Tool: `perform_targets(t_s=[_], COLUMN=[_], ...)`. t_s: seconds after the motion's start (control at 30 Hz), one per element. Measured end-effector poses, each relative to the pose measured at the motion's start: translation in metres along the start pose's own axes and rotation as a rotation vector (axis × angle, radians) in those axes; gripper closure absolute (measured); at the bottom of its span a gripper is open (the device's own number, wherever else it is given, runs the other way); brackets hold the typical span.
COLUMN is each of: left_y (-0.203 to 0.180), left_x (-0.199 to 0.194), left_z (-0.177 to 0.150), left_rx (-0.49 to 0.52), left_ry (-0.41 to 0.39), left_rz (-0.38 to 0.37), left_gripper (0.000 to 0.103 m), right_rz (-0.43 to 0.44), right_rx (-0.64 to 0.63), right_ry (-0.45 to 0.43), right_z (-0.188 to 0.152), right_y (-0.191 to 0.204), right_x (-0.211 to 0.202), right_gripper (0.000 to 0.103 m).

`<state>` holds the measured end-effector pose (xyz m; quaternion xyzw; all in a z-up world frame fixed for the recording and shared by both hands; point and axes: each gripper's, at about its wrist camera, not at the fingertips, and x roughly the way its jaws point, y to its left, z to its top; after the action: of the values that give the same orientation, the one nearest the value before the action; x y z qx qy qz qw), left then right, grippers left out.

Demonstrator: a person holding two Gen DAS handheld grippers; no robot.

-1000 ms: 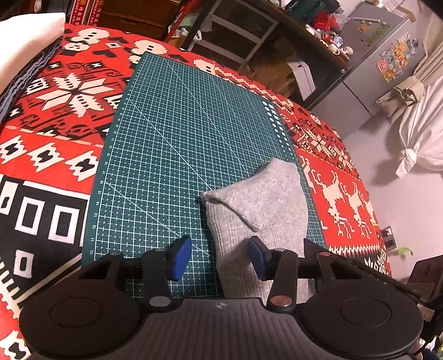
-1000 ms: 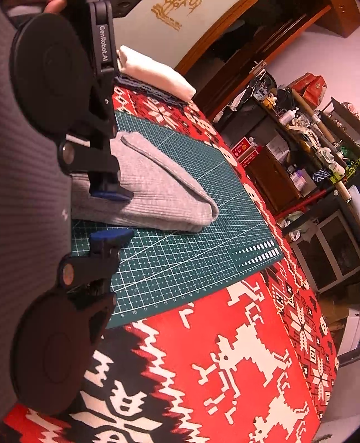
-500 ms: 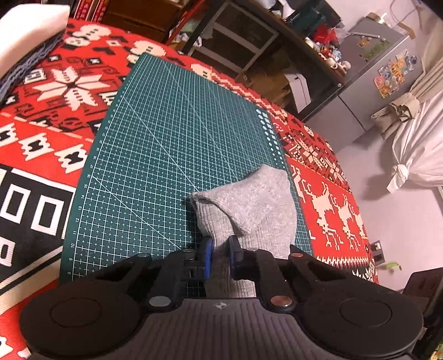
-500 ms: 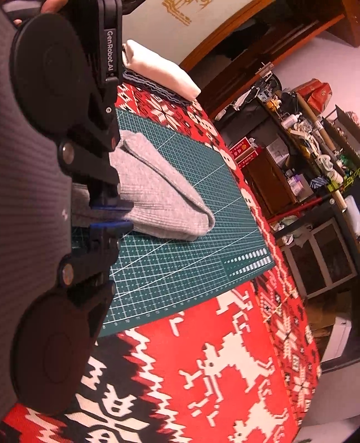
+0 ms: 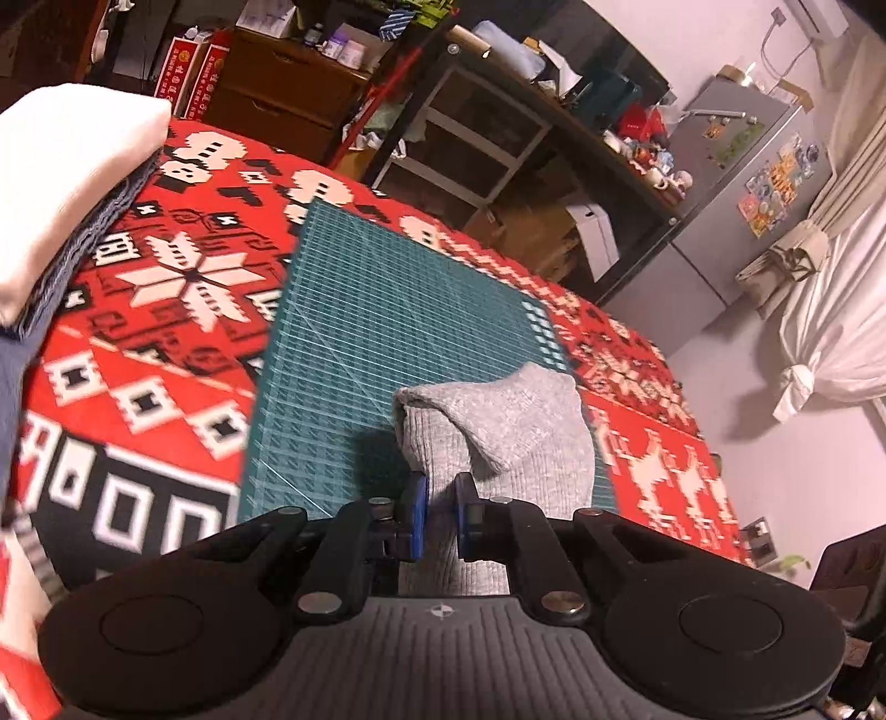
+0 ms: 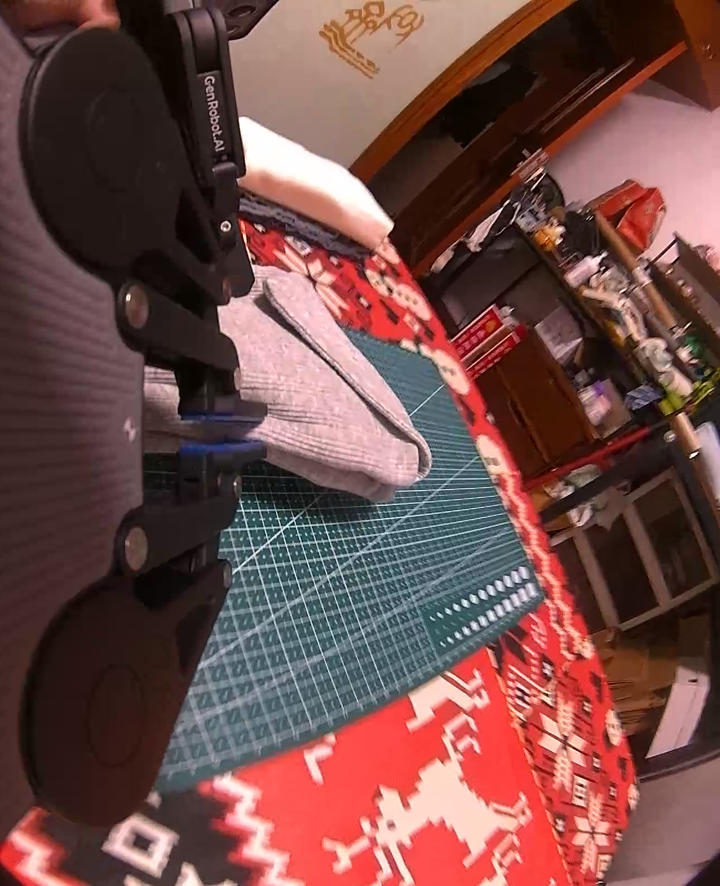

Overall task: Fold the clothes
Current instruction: 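Close both grippers on the end of the folded grey shirt, then lift the folded grey shirt with both grippers and carry it toward the clothes stack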

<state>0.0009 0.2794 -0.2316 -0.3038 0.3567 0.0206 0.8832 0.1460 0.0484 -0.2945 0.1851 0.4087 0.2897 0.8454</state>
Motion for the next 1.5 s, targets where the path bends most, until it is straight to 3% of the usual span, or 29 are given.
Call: perform_targets(t_s=[0.17, 0.23, 0.43, 0.57, 0.67, 0.7, 0.73, 0.77, 0.83, 1.0, 1.17, 1.33, 1.5], left_y=[0.019, 0.023, 0.034, 0.037, 0.037, 0.037, 0.036, 0.037, 0.036, 0.024, 0.023, 0.04, 0.065], left_x=[0.017, 0.019, 0.009, 0.007, 0.01, 0.011, 0.013, 0.015, 0.018, 0.008, -0.022, -0.066, -0.105], left_z=[0.005, 0.004, -0.005, -0.01, -0.009, -0.008, -0.008, -0.008, -0.008, -0.001, 0.022, 0.063, 0.11], left_rx=[-0.041, -0.06, -0.125, -0.142, -0.143, -0.144, -0.144, -0.148, -0.151, -0.09, -0.086, -0.089, -0.057], left_ry=[0.03, 0.032, 0.018, 0.014, 0.012, 0.012, 0.015, 0.019, 0.019, 0.005, -0.06, -0.122, -0.166], left_rz=[-0.008, -0.015, -0.034, -0.055, -0.065, -0.069, -0.07, -0.074, -0.075, -0.045, -0.068, -0.063, -0.004], left_gripper=[0.092, 0.09, 0.069, 0.065, 0.066, 0.068, 0.073, 0.083, 0.086, 0.089, 0.09, 0.09, 0.09], right_rz=[0.009, 0.019, 0.054, 0.064, 0.074, 0.076, 0.076, 0.074, 0.068, 0.072, 0.121, 0.204, 0.28], right_rx=[0.063, 0.099, 0.182, 0.185, 0.17, 0.167, 0.166, 0.162, 0.144, 0.093, 0.057, 0.041, 0.017], right_ry=[0.025, 0.014, 0.005, 0.04, 0.041, 0.049, 0.061, 0.064, 0.061, 0.04, 0.023, 0.034, 0.051], right_z=[0.004, 0.004, 0.003, 0.0, -0.003, -0.003, -0.004, -0.004, -0.003, 0.008, 0.028, 0.056, 0.081], right_y=[-0.013, -0.02, -0.037, -0.035, -0.033, -0.033, -0.032, -0.03, -0.025, -0.006, 0.025, 0.075, 0.138], right_x=[0.02, 0.018, 0.014, 0.026, 0.033, 0.035, 0.038, 0.04, 0.04, 0.028, 0.016, 0.025, 0.049], right_gripper=[0.094, 0.088, 0.074, 0.068, 0.073, 0.08, 0.088, 0.088, 0.092, 0.094, 0.094, 0.094, 0.094])
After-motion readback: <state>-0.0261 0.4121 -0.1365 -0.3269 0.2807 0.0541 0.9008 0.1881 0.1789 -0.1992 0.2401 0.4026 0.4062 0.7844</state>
